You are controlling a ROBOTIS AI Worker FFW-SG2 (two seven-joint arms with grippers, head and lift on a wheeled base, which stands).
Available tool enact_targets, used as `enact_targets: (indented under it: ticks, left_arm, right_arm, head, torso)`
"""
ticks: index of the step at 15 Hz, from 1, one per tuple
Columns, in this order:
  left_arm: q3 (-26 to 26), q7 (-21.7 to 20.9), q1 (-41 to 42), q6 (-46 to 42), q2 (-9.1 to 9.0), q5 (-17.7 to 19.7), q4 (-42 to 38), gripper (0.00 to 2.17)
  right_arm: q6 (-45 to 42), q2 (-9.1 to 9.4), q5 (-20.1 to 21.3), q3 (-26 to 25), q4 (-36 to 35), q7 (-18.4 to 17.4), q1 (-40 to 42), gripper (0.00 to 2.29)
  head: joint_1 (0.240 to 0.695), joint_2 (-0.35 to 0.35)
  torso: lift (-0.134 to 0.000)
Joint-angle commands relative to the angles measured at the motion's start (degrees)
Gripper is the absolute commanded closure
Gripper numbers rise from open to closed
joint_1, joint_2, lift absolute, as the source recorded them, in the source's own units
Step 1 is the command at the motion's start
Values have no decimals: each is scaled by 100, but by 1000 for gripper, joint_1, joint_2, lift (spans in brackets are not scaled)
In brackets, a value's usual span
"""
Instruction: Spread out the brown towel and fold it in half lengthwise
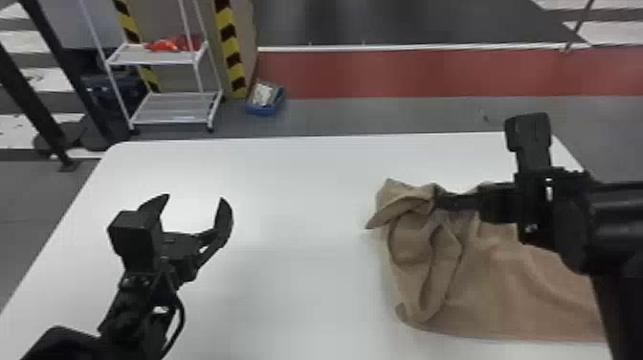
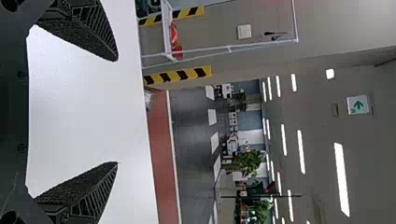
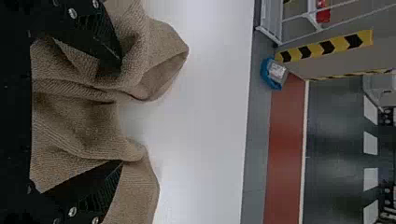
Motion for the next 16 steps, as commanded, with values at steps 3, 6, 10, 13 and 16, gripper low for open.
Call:
enact_targets:
  ticks: [3, 6, 10, 13, 16]
  left_arm:
    - [-13, 2, -9, 37, -8, -17, -9, 83]
    - [-22, 2, -9, 37, -8, -8, -9, 83]
    - [-4, 2, 17, 37, 0, -17, 0, 83]
    - [13, 2, 17, 19, -8, -17, 53, 83]
    - [31, 2, 17, 2, 0, -8, 53, 83]
  right_arm:
    - [685, 55, -365, 281, -681, -78, 26, 36]
    - [2033, 214, -268, 729, -954, -148, -413, 60]
    - [2033, 319, 320, 1274, -945, -86, -668, 292]
    - [2033, 310, 971, 1625, -1007, 327, -870, 323]
    - [2033, 275, 1920, 2109, -989, 1434, -1002, 323]
  head:
    - [695, 57]
    - [695, 93]
    - [695, 136]
    - [695, 150]
    - [695, 173]
  torso:
    - [-125]
    - [-125]
    - [-125]
    - [-125]
    - [-125]
